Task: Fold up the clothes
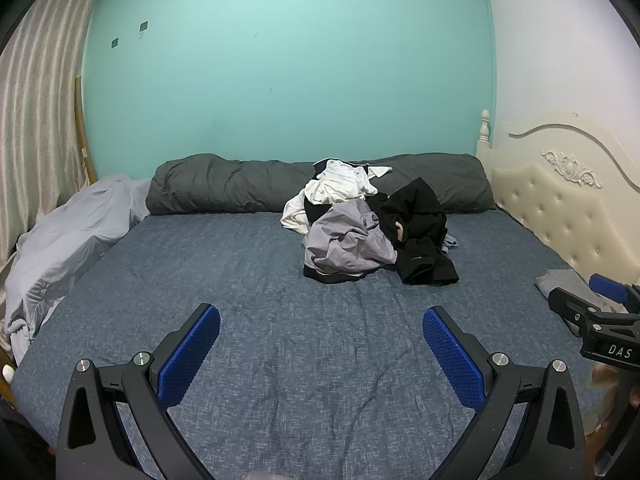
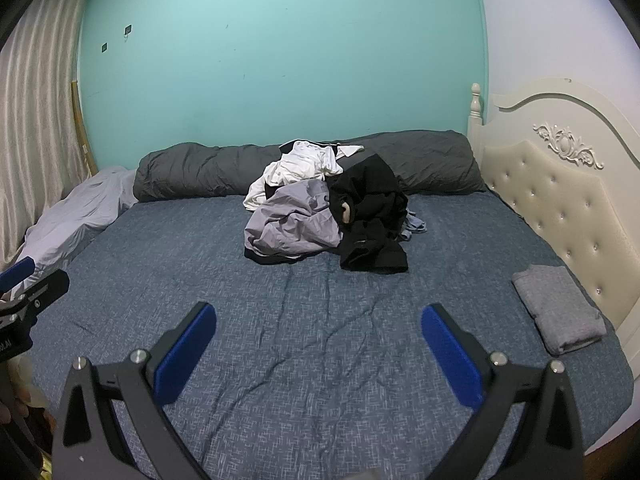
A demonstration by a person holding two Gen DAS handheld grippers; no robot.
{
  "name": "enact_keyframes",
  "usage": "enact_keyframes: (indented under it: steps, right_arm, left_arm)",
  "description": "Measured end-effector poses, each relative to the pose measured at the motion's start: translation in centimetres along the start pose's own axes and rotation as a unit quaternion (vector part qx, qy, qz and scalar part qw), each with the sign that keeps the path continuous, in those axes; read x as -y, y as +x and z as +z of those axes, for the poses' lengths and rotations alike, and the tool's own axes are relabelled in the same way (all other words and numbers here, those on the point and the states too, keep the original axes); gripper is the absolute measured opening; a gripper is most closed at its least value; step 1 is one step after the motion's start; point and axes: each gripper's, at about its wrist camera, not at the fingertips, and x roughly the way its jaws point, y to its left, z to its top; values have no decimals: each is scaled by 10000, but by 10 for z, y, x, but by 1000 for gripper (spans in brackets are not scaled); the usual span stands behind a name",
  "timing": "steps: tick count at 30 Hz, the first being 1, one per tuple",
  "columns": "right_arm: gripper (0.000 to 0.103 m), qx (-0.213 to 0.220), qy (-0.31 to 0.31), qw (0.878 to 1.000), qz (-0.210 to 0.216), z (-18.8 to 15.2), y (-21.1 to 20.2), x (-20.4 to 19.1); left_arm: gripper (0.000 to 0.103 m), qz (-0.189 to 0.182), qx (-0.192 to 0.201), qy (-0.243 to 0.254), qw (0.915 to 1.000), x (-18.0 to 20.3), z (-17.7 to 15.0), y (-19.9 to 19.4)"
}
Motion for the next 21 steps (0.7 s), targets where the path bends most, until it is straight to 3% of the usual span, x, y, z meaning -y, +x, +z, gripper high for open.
enact_keyframes:
  steps: [21]
  right_arm:
    - [103,7,5,10000,13,-2,1,3]
  left_arm:
    - [103,-16,6,5,10000,6,-2,0]
